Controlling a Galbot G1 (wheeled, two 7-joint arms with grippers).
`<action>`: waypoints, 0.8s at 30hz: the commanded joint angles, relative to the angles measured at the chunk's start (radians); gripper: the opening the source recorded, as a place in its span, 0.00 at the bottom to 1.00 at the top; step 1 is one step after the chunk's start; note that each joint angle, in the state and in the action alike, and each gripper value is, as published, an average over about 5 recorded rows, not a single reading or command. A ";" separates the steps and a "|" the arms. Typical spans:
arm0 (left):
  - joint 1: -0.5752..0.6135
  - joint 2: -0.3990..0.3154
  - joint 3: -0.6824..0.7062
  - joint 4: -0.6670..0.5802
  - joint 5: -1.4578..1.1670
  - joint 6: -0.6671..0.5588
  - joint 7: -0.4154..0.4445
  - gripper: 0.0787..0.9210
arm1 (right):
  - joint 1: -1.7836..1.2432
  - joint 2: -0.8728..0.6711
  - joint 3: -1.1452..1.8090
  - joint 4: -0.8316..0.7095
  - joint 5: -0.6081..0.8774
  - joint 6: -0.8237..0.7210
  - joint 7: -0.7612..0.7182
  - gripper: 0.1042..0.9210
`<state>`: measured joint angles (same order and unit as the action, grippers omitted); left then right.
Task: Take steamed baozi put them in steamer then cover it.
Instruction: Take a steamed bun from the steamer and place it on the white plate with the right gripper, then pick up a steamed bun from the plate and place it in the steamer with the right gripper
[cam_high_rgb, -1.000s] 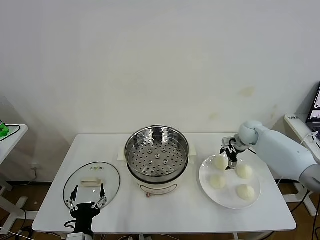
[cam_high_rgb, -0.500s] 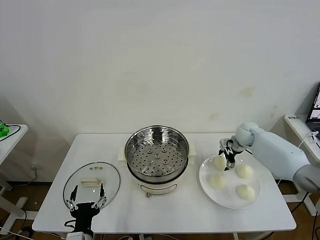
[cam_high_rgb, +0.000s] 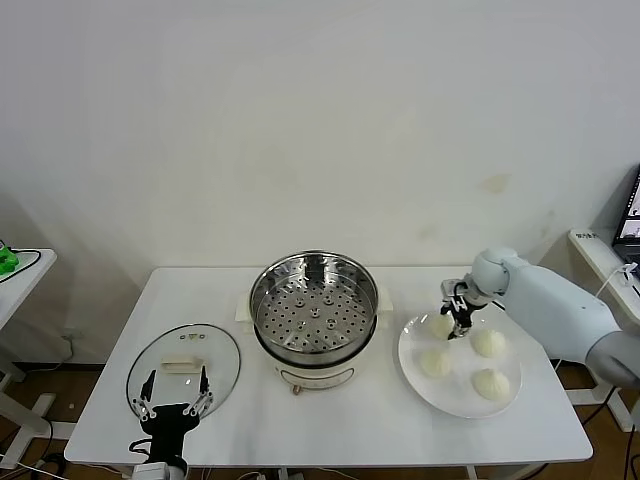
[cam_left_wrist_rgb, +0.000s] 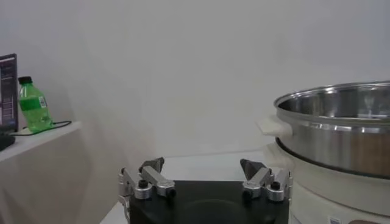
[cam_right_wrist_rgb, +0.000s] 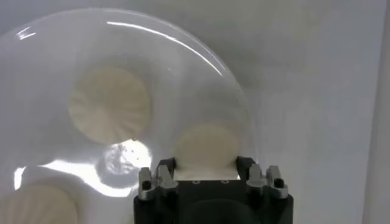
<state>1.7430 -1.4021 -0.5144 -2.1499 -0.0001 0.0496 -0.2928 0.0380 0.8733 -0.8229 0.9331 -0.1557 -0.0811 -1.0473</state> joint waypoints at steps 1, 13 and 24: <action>0.000 0.000 0.000 -0.001 0.000 0.001 0.000 0.88 | -0.001 -0.005 -0.002 0.011 -0.005 0.001 -0.001 0.61; 0.010 0.001 0.003 -0.004 0.001 -0.003 -0.001 0.88 | 0.241 -0.090 -0.061 0.152 0.105 0.001 0.014 0.61; 0.034 0.016 -0.003 -0.027 -0.039 0.003 0.000 0.88 | 0.453 0.032 -0.170 0.196 0.220 0.024 0.041 0.61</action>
<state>1.7771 -1.3856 -0.5186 -2.1754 -0.0241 0.0543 -0.2933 0.4035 0.8918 -0.9647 1.1056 0.0121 -0.0523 -1.0084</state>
